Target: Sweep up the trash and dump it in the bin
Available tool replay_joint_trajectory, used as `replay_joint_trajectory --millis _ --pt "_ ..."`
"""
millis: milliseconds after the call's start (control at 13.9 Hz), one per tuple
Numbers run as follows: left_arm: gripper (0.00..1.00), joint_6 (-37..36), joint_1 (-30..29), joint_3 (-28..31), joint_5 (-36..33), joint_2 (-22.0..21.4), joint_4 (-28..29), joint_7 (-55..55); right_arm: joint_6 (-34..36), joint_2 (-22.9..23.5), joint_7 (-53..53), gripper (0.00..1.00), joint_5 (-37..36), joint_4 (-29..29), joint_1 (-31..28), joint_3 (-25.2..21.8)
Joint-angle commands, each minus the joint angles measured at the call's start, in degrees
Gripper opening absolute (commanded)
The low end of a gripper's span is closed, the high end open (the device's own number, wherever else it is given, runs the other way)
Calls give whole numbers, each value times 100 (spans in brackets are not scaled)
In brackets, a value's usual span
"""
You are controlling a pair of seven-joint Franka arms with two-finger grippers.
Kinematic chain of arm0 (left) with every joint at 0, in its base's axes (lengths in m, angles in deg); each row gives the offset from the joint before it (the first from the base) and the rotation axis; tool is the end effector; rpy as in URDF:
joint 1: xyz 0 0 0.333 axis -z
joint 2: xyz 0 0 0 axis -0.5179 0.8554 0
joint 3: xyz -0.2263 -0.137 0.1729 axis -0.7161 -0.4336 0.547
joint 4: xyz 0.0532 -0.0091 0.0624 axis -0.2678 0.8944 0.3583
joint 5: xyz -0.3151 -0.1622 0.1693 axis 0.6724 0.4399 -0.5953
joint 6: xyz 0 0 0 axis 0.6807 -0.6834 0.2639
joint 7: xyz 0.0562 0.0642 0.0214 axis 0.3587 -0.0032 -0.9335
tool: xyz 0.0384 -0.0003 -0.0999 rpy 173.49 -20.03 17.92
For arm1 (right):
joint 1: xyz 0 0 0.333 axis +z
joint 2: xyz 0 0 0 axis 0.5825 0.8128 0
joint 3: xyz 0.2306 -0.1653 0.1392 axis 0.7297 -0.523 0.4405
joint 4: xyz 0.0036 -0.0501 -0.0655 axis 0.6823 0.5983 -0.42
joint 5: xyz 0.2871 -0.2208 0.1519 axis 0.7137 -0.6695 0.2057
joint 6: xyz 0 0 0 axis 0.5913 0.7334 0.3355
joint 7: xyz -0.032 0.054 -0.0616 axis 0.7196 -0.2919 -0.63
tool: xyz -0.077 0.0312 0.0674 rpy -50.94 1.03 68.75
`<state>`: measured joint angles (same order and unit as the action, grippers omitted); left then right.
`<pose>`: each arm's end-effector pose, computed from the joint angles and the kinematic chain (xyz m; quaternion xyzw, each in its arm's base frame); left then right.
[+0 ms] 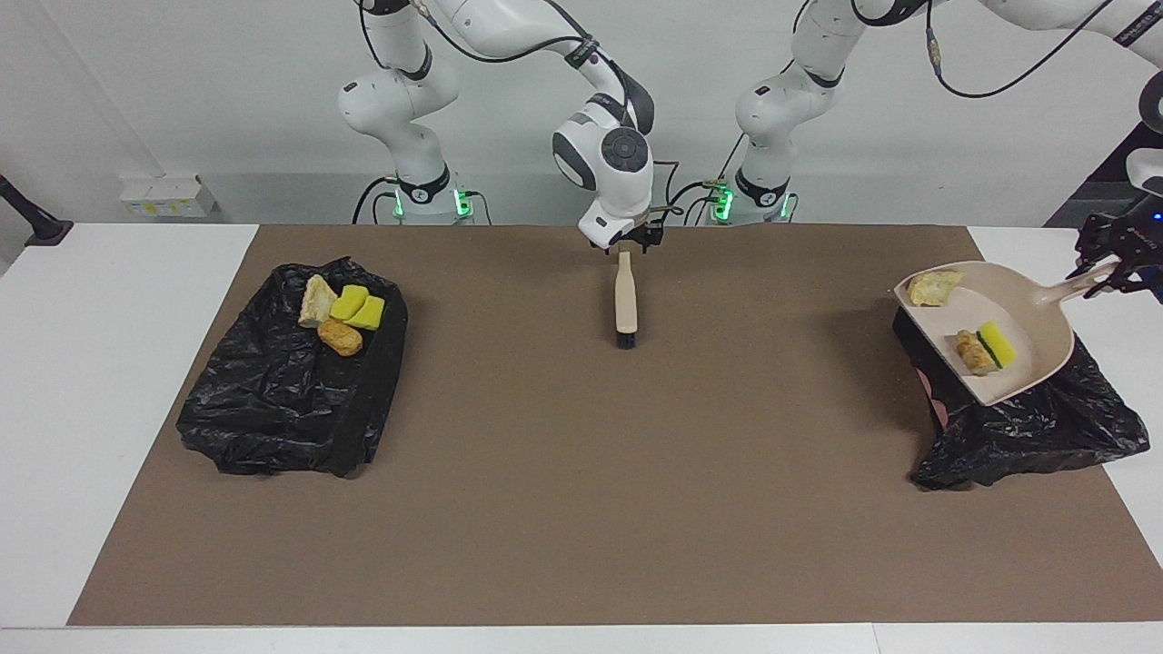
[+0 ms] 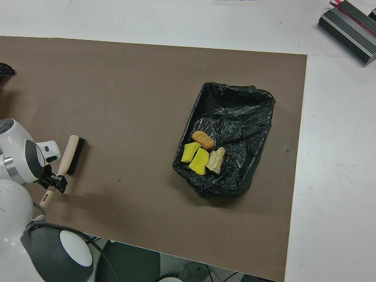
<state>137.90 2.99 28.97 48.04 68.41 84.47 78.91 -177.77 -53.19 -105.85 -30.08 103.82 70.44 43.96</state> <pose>0.5357 0.3241 0.5365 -0.7834 0.6213 -0.0158 0.0021 0.3469 0.4400 0.3305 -0.9892 0.0107 0.1385 0.0466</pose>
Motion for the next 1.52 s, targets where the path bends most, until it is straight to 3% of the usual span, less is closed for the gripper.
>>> replay_joint_trajectory --millis 0,144,361,649,938,1155,1443 --pt "0 467 -71 -37 -849 117 -182 244 -75 -109 -82 100 -517 -154 -368 -24" --pt "0 915 25 -46 -1867 117 -165 201 -66 -249 -56 100 -773 -295 -816 -24" --pt "0 1662 236 -55 -2801 73 -77 175 -22 -470 111 100 -1116 -479 -1694 -7" --pt "0 1761 623 -64 -4023 -14 37 16 -4 -619 577 100 -1144 -550 -2338 -15" --pt "0 1761 817 -64 -4491 -111 73 -114 214 -734 735 100 -1976 -839 -2742 -7" --pt "0 1630 1106 -64 -4896 -304 72 -563 766 -742 1112 100 -2075 -1330 -3146 -76" --pt "0 508 1440 -134 -4722 -427 55 -1466 1840 -978 2384 100 -2058 -2070 -3112 -1050"
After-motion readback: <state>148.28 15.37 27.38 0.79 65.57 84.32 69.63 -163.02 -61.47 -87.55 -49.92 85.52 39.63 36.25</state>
